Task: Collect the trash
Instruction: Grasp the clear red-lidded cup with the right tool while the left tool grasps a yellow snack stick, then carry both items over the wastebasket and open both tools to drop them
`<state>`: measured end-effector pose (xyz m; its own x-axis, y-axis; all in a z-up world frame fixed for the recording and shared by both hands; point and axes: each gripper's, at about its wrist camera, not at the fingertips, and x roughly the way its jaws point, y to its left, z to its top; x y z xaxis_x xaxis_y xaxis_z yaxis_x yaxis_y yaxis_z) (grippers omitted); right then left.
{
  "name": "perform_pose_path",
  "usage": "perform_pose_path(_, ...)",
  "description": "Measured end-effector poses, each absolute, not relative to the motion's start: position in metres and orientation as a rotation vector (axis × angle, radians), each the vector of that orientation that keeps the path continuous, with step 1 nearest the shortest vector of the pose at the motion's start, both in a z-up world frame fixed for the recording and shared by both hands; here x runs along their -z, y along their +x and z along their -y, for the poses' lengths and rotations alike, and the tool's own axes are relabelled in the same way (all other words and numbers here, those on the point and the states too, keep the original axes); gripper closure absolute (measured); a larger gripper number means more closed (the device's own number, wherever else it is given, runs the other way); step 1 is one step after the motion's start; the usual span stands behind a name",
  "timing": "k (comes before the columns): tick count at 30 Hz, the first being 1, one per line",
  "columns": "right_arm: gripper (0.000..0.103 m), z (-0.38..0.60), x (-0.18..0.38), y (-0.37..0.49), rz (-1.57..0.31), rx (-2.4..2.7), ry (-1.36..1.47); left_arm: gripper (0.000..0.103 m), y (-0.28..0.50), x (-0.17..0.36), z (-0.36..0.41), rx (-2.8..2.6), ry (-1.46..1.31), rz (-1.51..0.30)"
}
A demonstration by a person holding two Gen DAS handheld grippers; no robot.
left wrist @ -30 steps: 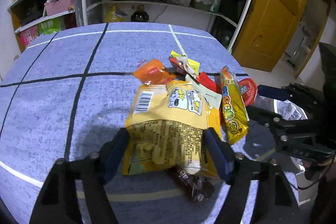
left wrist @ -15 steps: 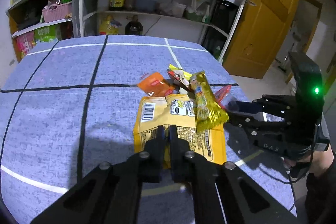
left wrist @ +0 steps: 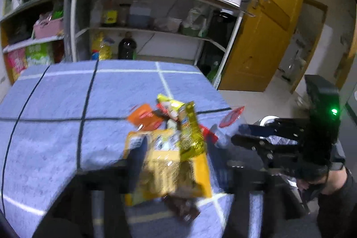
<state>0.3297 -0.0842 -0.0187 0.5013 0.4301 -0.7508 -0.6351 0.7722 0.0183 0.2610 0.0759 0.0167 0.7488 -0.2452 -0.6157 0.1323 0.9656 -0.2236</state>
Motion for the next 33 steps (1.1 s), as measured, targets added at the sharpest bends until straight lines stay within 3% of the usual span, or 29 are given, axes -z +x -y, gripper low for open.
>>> perform_pose_path(6,0.076,0.112,0.007,0.315,-0.802,-0.622,-0.241,0.040,0.299,-0.004,-0.041,0.215,-0.070,-0.786)
perform_pose_path(7,0.076,0.118,0.005,0.313,-0.800,-0.618,-0.236,0.043,0.305,0.001,-0.036,0.211,-0.055,-0.806)
perform_pose_path(9,0.076,0.127,0.003,0.308,-0.797,-0.611,-0.231,0.061,0.313,0.009,-0.028,0.204,-0.028,-0.828)
perform_pose_path(11,0.076,0.136,0.001,0.305,-0.795,-0.603,-0.228,0.070,0.316,0.012,-0.022,0.195,-0.009,-0.835)
perform_pose_path(23,0.076,0.170,-0.013,0.284,-0.757,-0.557,-0.192,0.072,0.290,-0.015,-0.018,0.210,-0.086,-0.744)
perform_pose_path(33,0.076,0.212,-0.016,0.263,-0.752,-0.469,-0.160,0.072,0.254,-0.047,0.037,0.362,-0.086,-0.665)
